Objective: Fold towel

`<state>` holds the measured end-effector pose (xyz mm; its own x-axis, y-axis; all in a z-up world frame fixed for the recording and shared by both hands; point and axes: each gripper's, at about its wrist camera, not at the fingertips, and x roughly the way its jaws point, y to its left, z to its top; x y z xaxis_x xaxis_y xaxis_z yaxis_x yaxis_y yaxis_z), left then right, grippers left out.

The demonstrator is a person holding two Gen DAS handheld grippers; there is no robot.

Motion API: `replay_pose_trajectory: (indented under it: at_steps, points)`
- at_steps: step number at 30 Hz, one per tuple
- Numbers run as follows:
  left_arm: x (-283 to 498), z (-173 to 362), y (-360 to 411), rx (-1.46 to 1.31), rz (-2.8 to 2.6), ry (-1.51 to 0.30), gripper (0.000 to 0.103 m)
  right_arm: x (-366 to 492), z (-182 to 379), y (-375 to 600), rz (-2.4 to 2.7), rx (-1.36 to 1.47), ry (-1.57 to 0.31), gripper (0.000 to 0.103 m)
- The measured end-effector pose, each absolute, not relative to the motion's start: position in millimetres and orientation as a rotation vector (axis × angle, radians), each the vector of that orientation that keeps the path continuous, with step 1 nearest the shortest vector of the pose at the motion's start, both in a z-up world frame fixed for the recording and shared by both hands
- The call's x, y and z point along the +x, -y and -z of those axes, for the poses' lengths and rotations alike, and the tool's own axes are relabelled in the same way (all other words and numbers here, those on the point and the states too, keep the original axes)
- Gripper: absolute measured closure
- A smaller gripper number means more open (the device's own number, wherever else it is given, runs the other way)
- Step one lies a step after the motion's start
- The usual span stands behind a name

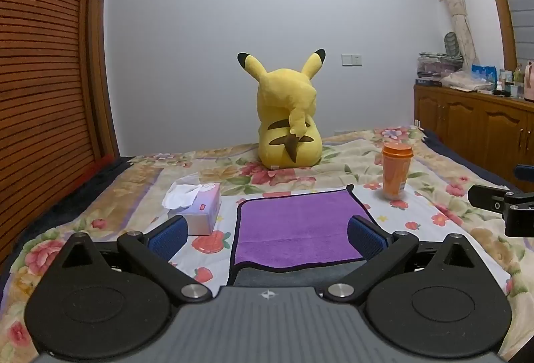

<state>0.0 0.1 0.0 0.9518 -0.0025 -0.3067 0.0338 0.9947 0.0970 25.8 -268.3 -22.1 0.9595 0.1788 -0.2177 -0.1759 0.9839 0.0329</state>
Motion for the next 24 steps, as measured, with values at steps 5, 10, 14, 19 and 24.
replay_pose_trajectory:
  at_steps: [5,10,14,19,24]
  points:
    - [-0.1,0.1,-0.1,0.104,0.017,-0.311,0.0,26.0,22.2,268.2,-0.179,0.012,-0.223,0.0]
    - [-0.2,0.0,0.0,0.104,0.017,-0.31,0.0,26.0,22.6,268.5,-0.179,0.012,-0.222,0.0]
    - [-0.1,0.0,-0.1,0.105,0.016,-0.311,0.0,26.2,23.0,269.1,-0.18,0.012,-0.221,0.0]
    - [-0.2,0.0,0.0,0.104,0.016,-0.31,0.0,27.3,23.3,269.2,-0.178,0.012,-0.223,0.0]
    - [-0.1,0.0,-0.1,0.104,0.017,-0.31,0.0,27.9,24.9,271.4,-0.177,0.012,-0.223,0.0]
